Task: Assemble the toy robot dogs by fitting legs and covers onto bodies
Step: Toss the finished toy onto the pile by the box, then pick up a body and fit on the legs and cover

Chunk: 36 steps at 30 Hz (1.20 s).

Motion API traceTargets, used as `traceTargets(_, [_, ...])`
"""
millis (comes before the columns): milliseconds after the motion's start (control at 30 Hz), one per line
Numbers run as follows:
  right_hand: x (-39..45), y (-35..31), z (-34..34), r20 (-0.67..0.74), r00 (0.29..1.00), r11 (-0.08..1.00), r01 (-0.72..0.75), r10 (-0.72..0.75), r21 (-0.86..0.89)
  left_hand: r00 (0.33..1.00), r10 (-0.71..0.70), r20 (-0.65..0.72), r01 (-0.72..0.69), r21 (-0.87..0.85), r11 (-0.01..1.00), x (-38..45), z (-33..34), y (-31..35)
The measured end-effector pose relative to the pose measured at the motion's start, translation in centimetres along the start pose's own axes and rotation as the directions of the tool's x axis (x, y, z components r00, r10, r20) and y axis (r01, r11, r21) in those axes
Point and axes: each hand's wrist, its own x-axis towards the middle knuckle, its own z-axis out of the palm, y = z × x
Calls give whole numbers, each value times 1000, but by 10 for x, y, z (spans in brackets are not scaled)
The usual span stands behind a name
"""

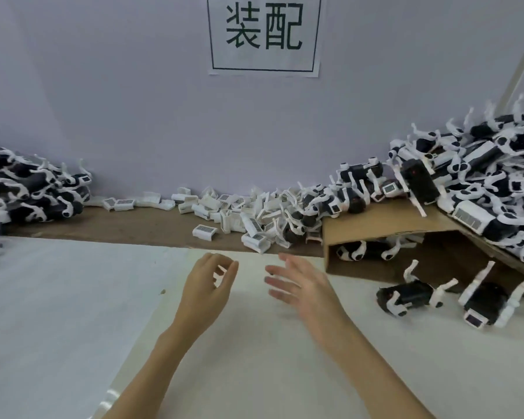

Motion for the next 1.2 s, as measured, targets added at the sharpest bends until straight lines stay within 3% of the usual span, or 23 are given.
traceTargets(100, [-4,42,34,72,994,997,-77,77,-4,998,-62,-17,63,93,994,3,-6,-7])
traceTargets(300, [34,30,73,291,926,898,-327,241,295,964,-233,-126,265,443,857,56,-65,-47])
traceTargets(367, [48,32,86,345,902,852,-382,259,358,958,-226,-177,286,665,690,78,-105,-72])
traceTargets(467, [62,45,100,362,885,804,-434,294,407,925,-248,-288,357,880,312,100,-184,-112])
traceTargets(567, [70,59,102,378,872,773,-463,311,433,823,-371,-430,451,892,-35,111,-257,-146])
traceTargets(633, [75,63,100,400,863,770,-473,307,429,731,-435,-526,533,838,-119,117,-292,-166])
traceTargets(733, [83,65,101,420,849,775,-490,321,398,628,-514,-585,636,766,-94,127,-319,-187])
traceTargets(800, [85,66,105,432,836,778,-506,337,371,634,-522,-571,651,758,-38,133,-323,-195])
traceTargets(933, [89,69,108,443,823,791,-517,355,327,759,-328,-562,609,791,54,145,-318,-200])
traceTargets(1067, [89,70,109,447,819,797,-519,360,308,849,-241,-471,527,788,318,158,-289,-193])
traceTargets(1200, [86,64,107,427,840,790,-497,335,358,974,-111,-198,227,821,524,168,-210,-154])
